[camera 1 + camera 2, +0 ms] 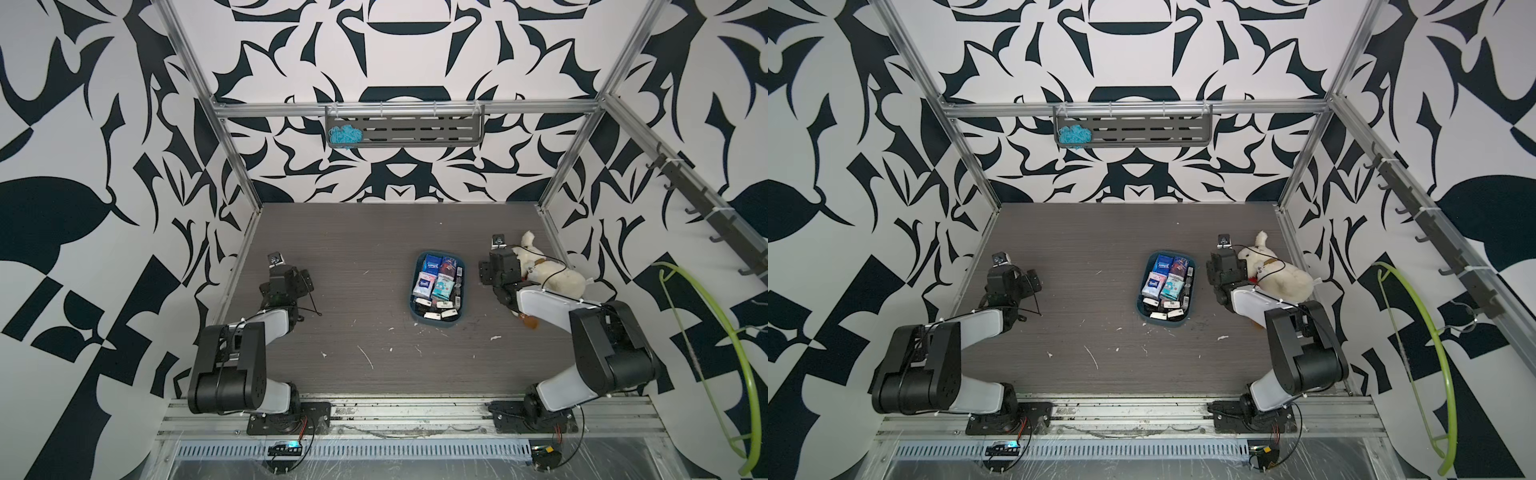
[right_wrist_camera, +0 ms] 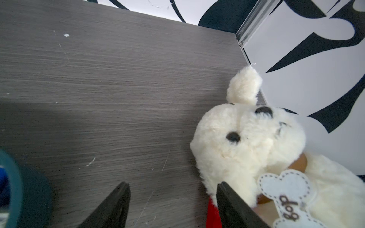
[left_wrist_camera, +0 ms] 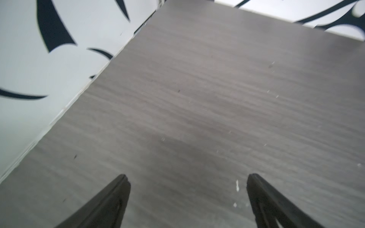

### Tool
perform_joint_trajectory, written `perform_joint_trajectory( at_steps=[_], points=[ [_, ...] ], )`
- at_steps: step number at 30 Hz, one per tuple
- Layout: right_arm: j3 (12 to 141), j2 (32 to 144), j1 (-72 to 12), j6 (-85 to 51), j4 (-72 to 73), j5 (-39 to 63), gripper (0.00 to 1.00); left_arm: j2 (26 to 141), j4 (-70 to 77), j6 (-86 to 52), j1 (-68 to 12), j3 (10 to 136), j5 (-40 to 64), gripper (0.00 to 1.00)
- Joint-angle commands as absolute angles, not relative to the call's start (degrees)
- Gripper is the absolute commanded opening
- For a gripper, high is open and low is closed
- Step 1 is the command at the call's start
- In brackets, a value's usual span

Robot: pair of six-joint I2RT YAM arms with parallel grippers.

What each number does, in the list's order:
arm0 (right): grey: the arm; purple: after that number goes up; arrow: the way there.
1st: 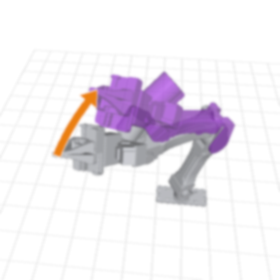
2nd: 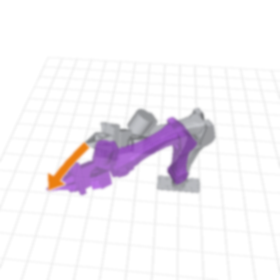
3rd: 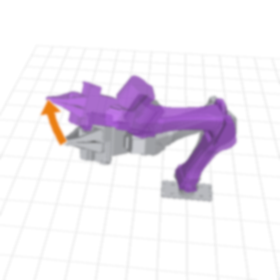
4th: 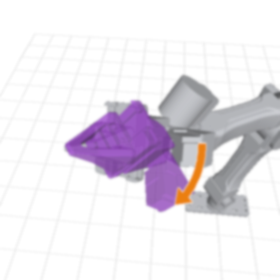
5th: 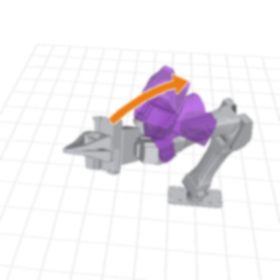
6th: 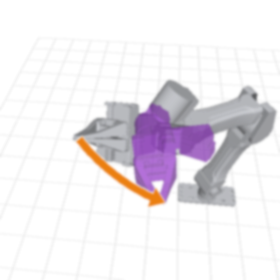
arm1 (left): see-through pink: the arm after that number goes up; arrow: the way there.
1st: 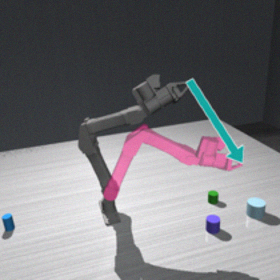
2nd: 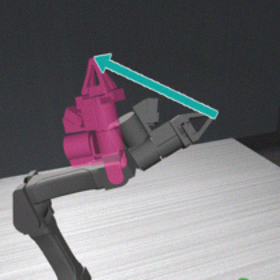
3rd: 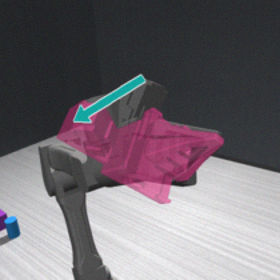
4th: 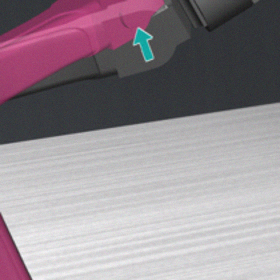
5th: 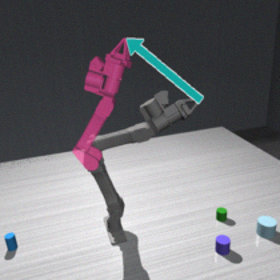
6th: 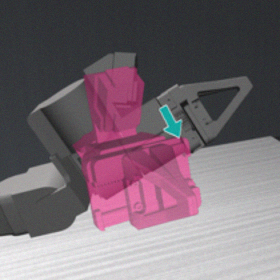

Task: Put the pocket tissues into the storage box
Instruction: Reset both arms

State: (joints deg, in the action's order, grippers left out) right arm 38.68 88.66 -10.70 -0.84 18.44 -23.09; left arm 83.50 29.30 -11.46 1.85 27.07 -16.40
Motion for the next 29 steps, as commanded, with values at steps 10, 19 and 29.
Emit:
perform_joint_trajectory(
  at_steps=[10, 19, 29],
  points=[
    [24.4, 87.1, 0.0, -1.3, 41.7, -0.9, 1.00, 89.5, 54.6, -3.9, -3.2, 20.5, -15.2, 0.99],
    [18.8, 88.7, 0.0, -4.0, 53.8, -6.0, 1.00, 89.1, 53.8, -4.1, -3.2, 20.5, -14.7, 0.99],
    [21.7, 89.5, -1.0, -1.8, 49.0, -5.3, 1.00, 88.5, 52.0, -4.5, -3.2, 21.1, -14.7, 0.99]
  ],
)
